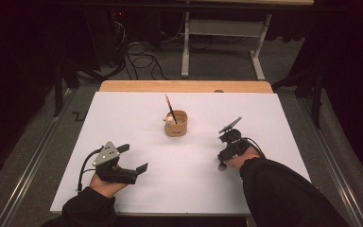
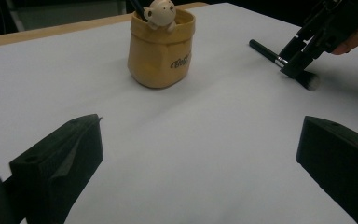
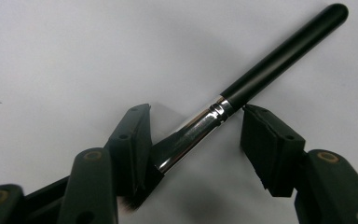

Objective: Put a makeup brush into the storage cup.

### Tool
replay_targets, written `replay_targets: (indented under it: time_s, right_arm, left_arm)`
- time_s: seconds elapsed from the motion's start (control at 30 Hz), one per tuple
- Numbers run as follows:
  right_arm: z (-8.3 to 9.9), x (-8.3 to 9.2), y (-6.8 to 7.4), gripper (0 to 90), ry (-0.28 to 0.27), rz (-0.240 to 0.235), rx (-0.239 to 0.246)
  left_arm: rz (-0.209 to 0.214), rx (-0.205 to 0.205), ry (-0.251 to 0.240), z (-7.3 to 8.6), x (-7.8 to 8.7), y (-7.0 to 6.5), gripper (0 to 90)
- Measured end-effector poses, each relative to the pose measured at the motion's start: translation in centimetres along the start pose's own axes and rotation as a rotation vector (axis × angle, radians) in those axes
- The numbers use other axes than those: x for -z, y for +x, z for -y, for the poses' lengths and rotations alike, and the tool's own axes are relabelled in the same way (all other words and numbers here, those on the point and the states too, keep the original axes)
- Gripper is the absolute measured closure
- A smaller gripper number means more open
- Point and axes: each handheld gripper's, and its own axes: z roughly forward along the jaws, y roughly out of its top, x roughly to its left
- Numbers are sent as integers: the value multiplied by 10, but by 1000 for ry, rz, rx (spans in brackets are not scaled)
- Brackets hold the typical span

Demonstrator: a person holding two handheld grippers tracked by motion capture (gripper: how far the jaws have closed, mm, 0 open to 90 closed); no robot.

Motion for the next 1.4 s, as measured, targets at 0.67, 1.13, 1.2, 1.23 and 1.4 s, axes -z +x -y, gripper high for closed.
replay_targets:
  time_s: [0.67, 1.13, 1.2, 1.23, 1.4]
  right_arm:
    - [1, 1, -9, 677, -6, -1, -37]
    - [1, 0, -15, 780, -4, -11, -50]
    - [0, 0, -15, 783, -2, -13, -45]
    - [0, 0, -15, 784, -4, -15, -44]
    - [0, 1, -16, 787, -4, -15, -29]
  left_arm:
    - [-2, 1, -4, 0, 0, 1, 11]
    - [-3, -2, -9, 0, 0, 0, 11]
    - [-3, -2, -10, 0, 0, 0, 11]
    - [-2, -3, -11, 0, 0, 0, 11]
    - [-5, -5, -14, 0, 1, 0, 12]
